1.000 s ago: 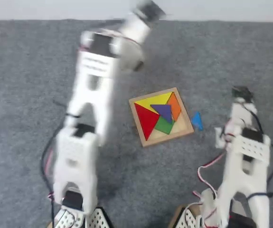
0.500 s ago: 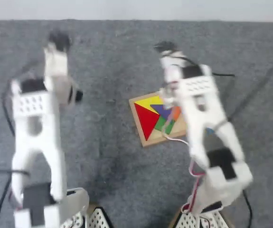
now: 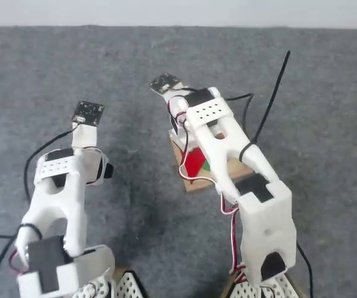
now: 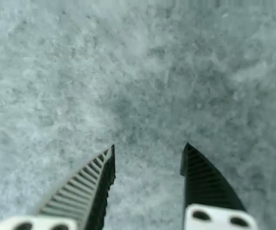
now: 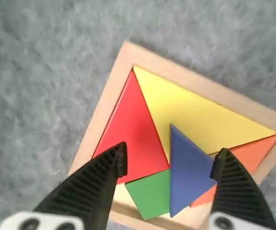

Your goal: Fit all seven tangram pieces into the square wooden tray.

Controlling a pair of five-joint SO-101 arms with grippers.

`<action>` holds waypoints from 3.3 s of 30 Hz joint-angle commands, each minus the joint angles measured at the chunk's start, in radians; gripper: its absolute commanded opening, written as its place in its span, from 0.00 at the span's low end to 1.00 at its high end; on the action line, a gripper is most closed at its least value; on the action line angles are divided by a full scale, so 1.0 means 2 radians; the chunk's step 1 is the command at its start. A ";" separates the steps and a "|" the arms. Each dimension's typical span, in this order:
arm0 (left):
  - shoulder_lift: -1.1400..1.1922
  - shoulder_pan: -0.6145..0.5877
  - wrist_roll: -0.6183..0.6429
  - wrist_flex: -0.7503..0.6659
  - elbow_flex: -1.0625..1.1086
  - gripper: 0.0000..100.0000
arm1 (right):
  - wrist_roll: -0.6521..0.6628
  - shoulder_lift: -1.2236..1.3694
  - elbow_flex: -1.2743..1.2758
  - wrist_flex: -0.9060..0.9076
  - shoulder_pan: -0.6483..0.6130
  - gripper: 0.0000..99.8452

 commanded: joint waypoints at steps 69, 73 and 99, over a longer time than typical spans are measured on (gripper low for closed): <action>-0.005 0.014 -0.008 -0.013 -0.010 0.22 | -0.219 -0.077 0.160 -0.080 0.127 0.03; -0.005 0.014 -0.008 -0.013 -0.010 0.22 | -0.225 -0.076 0.161 -0.062 0.131 0.03; -0.006 0.013 -0.008 -0.013 -0.009 0.22 | -0.204 -0.068 0.187 -0.085 0.128 0.02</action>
